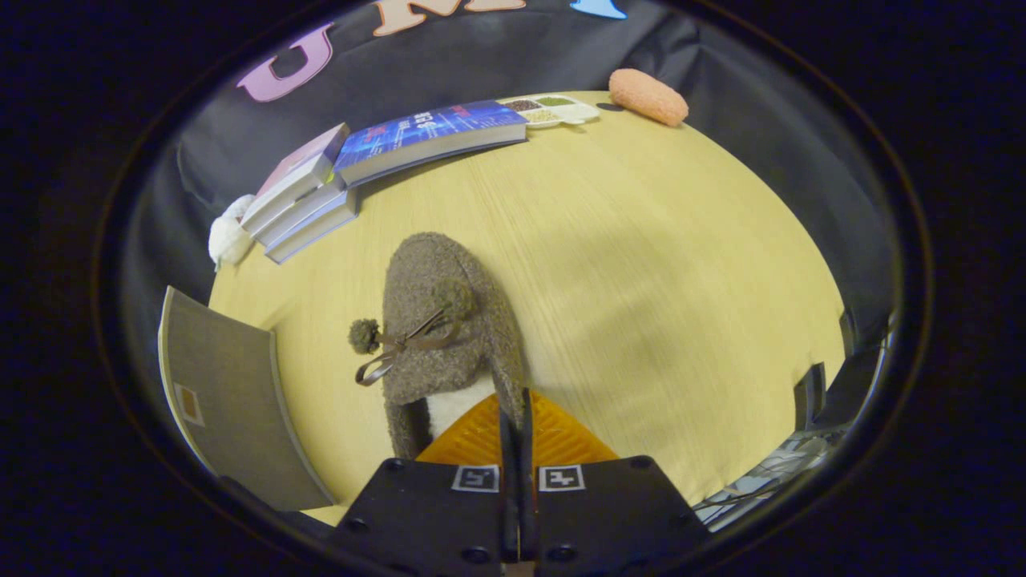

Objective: Open the storage box then place both shoes into the box .Put the left shoe in first, then the right shoe, with the right side of both shoes facing outward in a uniform manner.

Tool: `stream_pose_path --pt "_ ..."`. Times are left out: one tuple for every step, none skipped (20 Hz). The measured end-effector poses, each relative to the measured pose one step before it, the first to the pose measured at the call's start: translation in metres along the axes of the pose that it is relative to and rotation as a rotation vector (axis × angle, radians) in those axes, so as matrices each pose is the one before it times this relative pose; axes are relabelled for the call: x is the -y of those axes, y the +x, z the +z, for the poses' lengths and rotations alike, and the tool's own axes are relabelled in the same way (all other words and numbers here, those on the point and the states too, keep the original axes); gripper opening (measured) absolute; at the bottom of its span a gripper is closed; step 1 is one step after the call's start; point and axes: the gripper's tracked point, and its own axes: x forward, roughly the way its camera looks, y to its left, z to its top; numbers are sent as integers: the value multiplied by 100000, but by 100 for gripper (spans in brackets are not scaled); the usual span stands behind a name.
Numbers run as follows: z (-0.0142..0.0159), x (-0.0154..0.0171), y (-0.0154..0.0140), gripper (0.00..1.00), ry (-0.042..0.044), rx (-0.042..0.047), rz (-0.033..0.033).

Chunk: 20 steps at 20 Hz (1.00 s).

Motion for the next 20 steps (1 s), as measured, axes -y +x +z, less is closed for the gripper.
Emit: stream_pose_path --pt "-101 -252 -180 4 2708 -619 1466" --pt "107 -261 -227 4 3132 -317 1518" --pt "52 -98 -278 4 2058 -31 761" --pt "143 -215 -379 4 1767 619 950" --pt "252 -421 -498 4 1863 468 1277" --pt "173 -532 -579 4 1716 103 1346" --pt "215 -583 -711 4 1408 465 1446" --pt "318 -809 -797 4 910 781 1759" --pt "296 -968 -915 4 596 812 2071" --pt "275 -1013 -805 4 373 724 1906" --pt "388 -1345 -1051 4 359 953 2422" --pt "294 -1306 -768 4 -16 664 2109" --pt "316 -1725 -975 4 -513 1046 2831" --pt "194 -1483 -682 4 -703 752 2438" --pt "109 -2053 -848 4 -1459 676 3072" --pt "41 -1862 -716 4 -1008 236 3035" --pt "-106 -1975 -577 4 -690 -32 3132" --pt "-190 -1956 -440 4 -578 -124 3122" --pt "-242 -1895 -332 4 -416 -644 2950" --pt "-326 -1646 -168 4 -209 -745 2450"
